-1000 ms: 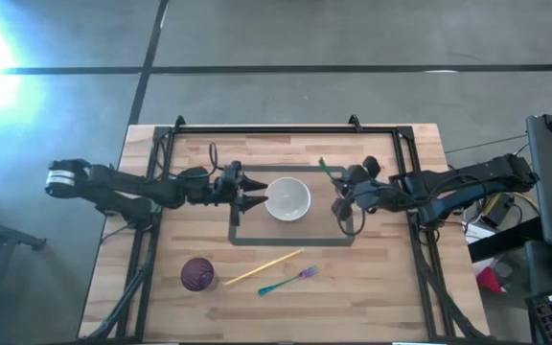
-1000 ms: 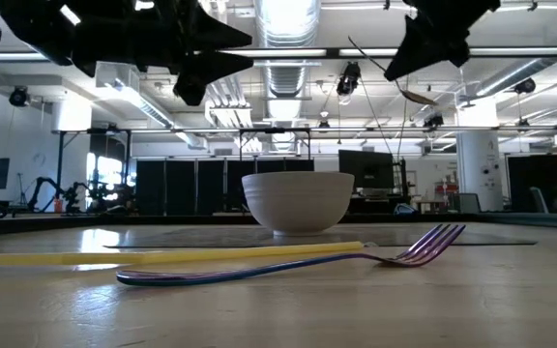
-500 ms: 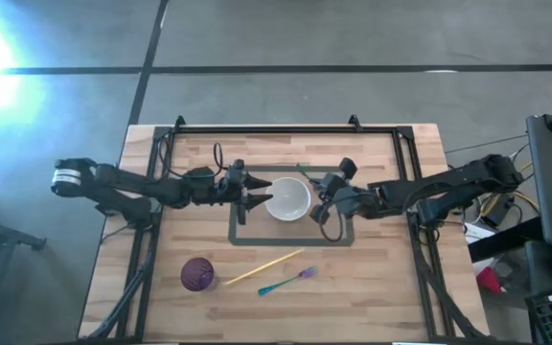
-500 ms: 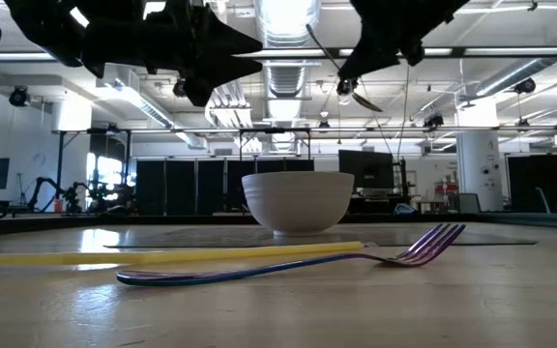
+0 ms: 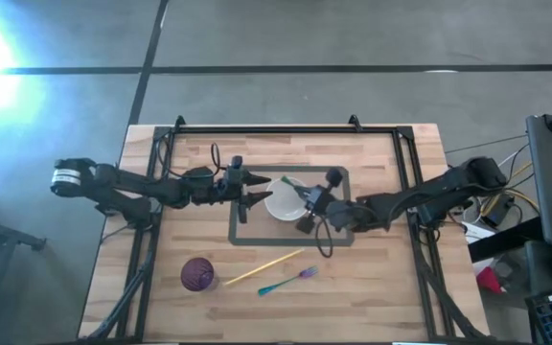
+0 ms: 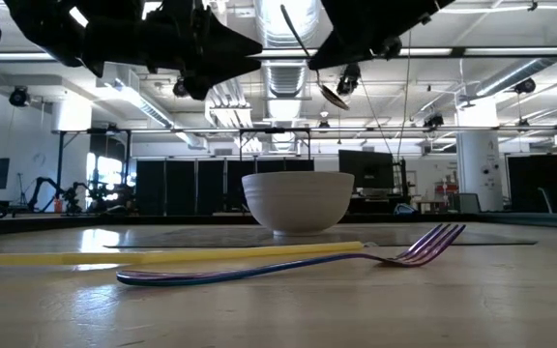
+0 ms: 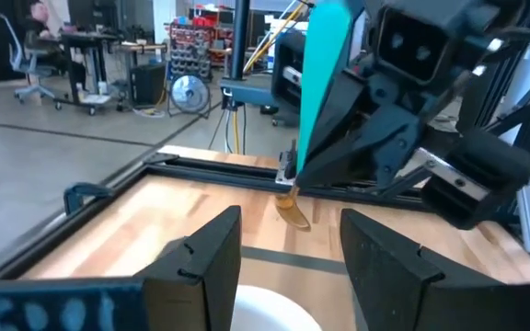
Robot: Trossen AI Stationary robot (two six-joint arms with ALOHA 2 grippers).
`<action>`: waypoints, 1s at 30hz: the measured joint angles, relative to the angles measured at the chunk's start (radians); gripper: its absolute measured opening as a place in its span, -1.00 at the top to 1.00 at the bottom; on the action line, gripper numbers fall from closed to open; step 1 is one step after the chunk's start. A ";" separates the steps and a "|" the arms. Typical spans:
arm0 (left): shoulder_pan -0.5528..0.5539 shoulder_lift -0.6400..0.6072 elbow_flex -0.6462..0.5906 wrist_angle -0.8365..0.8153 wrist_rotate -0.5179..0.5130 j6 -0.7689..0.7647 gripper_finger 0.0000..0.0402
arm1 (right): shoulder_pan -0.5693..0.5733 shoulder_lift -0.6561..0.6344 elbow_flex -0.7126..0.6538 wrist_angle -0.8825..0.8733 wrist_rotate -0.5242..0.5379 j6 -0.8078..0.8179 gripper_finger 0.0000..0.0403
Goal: Pick & Place Utensil
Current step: Put the golden spoon into the white bowl on the brown placemat
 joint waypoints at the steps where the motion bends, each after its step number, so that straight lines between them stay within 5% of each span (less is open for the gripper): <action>1: 0.000 0.000 0.000 0.001 0.000 0.008 0.11 | 0.002 0.007 0.000 0.026 0.010 -0.021 0.94; 21: 0.000 0.000 0.001 0.020 0.002 0.027 0.11 | 0.002 0.234 0.000 0.542 0.093 -0.238 0.94; 30: 0.000 0.000 0.001 0.021 -0.025 0.012 0.11 | -0.005 0.247 0.000 0.585 0.095 -0.175 0.94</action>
